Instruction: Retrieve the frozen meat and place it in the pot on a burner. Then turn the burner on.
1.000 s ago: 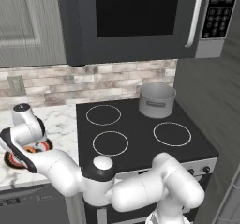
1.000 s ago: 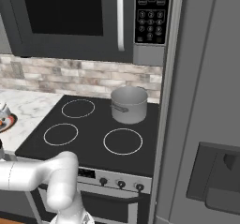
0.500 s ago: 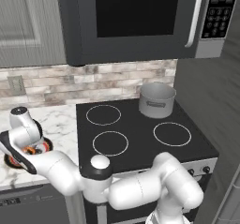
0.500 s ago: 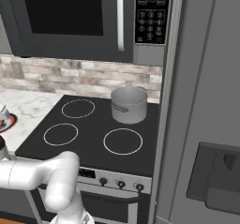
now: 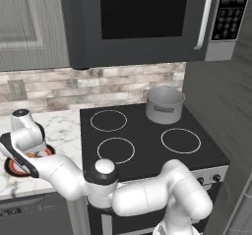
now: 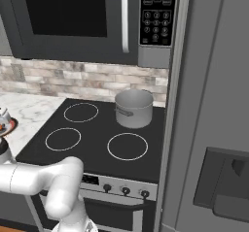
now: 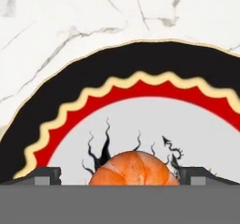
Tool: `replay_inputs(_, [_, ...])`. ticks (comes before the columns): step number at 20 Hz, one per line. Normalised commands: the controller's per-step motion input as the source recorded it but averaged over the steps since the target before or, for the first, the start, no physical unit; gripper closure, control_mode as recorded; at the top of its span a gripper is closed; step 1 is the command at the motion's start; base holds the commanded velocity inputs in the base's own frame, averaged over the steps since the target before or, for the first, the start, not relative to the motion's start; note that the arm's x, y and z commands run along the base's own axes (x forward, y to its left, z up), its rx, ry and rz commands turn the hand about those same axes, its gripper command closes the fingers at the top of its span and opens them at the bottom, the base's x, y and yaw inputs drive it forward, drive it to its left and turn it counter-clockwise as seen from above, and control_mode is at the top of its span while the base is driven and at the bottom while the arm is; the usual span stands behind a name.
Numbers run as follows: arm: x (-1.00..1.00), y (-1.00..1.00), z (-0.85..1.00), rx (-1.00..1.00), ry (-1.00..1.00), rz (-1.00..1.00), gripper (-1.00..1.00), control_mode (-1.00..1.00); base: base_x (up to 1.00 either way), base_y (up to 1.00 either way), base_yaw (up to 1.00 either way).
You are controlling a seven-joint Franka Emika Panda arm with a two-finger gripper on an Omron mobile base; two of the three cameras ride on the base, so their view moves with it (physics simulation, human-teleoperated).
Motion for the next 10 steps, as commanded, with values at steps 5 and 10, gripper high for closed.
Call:
replay_inputs(5, [0.0,0.0,-0.1,0.0,0.02,-0.01,1.0,-1.0,0.0,0.0,0.0])
replay_inputs(10, [0.0,0.0,-0.08,0.0,0.0,-0.02,1.0,-1.0,0.0,0.0,0.0])
